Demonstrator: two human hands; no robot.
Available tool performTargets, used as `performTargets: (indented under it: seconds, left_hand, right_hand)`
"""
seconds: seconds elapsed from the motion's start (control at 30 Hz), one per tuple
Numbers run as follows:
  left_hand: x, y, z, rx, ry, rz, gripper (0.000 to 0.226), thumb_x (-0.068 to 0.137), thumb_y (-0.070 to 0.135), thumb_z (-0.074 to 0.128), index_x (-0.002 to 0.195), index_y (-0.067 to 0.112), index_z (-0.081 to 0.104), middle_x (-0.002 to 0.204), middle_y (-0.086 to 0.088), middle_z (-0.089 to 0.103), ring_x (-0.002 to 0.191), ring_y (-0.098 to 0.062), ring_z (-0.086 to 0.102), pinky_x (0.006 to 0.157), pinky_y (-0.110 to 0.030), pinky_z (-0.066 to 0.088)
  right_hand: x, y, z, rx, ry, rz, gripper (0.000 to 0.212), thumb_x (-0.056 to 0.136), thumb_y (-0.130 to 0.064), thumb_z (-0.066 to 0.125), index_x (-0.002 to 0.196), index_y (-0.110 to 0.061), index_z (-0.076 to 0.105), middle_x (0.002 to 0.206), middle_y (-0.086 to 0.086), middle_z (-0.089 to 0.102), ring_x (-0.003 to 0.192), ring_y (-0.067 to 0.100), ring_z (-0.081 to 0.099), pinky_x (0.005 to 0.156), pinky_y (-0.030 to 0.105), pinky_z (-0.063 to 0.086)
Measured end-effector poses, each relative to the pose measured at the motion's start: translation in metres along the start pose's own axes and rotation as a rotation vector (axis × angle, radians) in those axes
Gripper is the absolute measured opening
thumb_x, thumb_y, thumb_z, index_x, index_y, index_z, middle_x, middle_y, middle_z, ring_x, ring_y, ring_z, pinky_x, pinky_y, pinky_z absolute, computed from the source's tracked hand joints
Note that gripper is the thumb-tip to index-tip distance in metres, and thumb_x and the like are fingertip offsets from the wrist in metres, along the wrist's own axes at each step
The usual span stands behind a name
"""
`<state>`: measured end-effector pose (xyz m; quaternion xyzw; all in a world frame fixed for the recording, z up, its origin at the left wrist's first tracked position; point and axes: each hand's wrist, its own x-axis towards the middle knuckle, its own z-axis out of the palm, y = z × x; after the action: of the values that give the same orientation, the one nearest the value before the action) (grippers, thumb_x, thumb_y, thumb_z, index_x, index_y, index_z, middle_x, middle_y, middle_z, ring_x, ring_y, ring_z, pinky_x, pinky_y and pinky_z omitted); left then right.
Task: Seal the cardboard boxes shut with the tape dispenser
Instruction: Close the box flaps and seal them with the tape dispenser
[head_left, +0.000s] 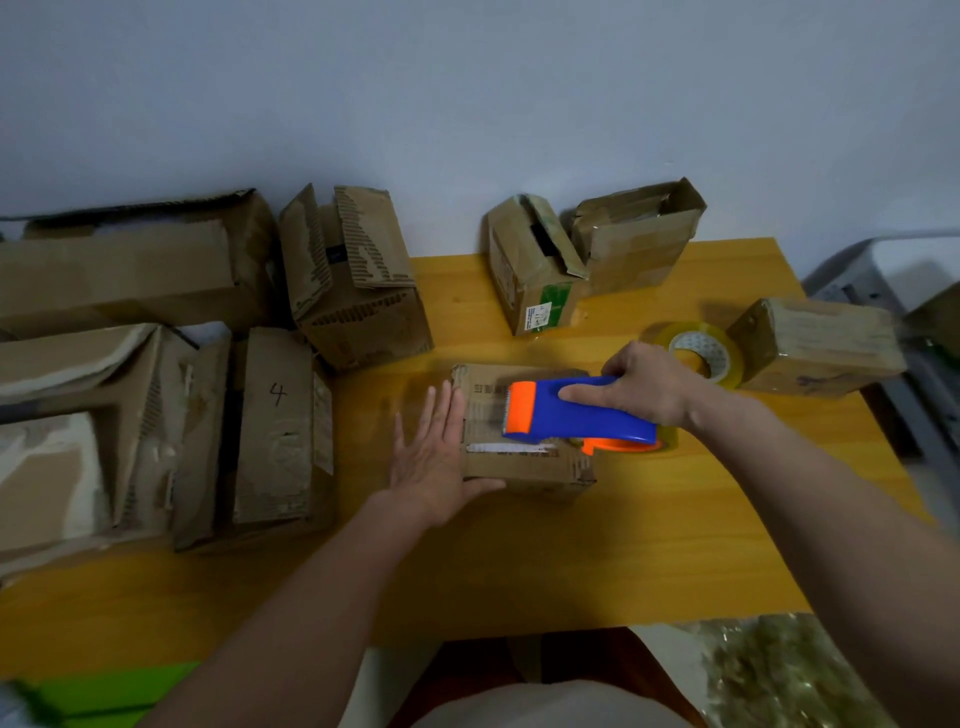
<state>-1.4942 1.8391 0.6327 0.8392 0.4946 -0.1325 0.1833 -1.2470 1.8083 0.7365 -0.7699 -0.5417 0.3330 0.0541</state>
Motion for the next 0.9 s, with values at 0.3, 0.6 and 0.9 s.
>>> performTargets:
  seconds: [0.3,0.6,0.9]
  left_hand:
    - [-0.002,0.006,-0.006,-0.013,-0.038,-0.041,0.140,0.062,0.082,0.060,0.136,0.019,-0.041,0.146,-0.003,-0.045,0.134,-0.023,-0.041,0.112,-0.052,-0.018]
    - [0.030,0.041,-0.004,0.184,0.075,0.185,0.150,0.051,0.098,0.043,0.142,0.008,-0.035,0.148,-0.009,-0.044,0.134,-0.023,-0.044,0.115,-0.046,-0.019]
    - [0.031,0.039,-0.003,0.177,0.084,0.191,0.146,0.052,0.099,0.035,0.134,0.010,-0.045,0.145,-0.009,-0.048,0.132,-0.022,-0.046,0.107,-0.040,-0.031]
  right_hand:
    - [-0.007,0.061,-0.017,-0.005,0.047,0.085,0.047,0.072,-0.066,0.065,0.072,-0.020,0.062,0.073,0.002,0.066,0.069,0.014,0.063,0.057,0.028,0.049]
    - [-0.002,0.074,-0.010,0.114,0.069,0.099,0.061,0.061,-0.075,0.063,0.068,-0.014,0.067,0.063,0.003,0.068,0.059,0.015,0.066,0.051,0.028,0.047]
    - [-0.016,0.123,-0.014,0.376,0.024,0.149,0.069,0.043,-0.067,0.073,0.075,-0.005,0.074,0.066,0.005,0.073,0.066,0.022,0.071,0.063,0.035,0.055]
